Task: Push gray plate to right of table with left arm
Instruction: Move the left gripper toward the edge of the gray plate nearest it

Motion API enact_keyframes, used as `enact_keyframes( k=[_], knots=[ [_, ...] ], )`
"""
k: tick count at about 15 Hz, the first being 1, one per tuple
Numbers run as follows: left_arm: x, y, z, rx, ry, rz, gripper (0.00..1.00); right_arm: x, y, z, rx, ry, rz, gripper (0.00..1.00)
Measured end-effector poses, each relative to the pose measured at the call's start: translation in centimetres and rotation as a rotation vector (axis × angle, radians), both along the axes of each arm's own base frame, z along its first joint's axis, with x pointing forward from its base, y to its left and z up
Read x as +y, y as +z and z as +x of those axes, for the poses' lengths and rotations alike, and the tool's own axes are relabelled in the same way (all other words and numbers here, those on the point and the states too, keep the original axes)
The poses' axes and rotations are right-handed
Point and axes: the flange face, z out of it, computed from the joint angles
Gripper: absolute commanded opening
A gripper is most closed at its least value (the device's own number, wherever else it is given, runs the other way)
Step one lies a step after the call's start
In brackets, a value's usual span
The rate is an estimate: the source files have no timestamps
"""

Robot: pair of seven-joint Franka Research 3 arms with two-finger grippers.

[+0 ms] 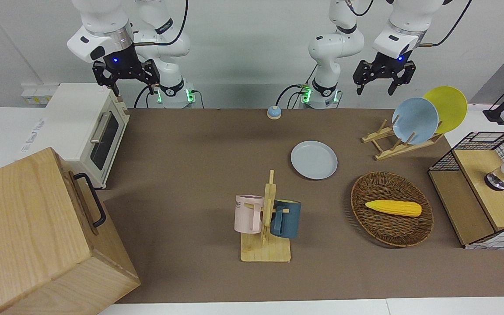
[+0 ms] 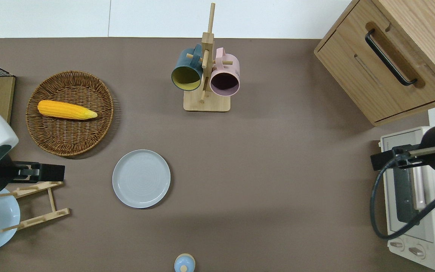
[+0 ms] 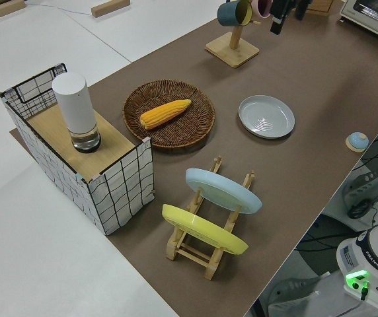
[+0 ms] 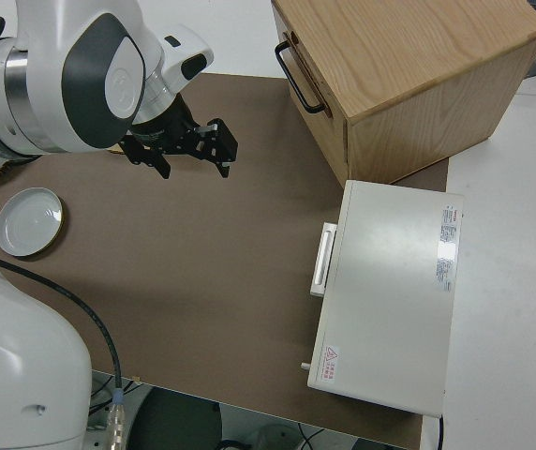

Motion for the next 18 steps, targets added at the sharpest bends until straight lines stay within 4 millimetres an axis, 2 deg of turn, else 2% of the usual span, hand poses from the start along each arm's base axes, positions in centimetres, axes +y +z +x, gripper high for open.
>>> enact_keyframes(
  k=[6,16,18],
  knots=[
    [1.6,-1.2,0.1,0.028,0.033,-0.027,1.0,0.0,0.0,0.0,0.0,0.0,0.0,0.996],
    [1.3,-2.4,0.2,0.044,0.033,-0.051,1.0,0.0,0.0,0.0,0.0,0.0,0.0,0.996],
    [1.4,-3.7,0.3,0.07,0.035,-0.052,1.0,0.0,0.0,0.0,0.0,0.0,0.0,0.996]
  ],
)
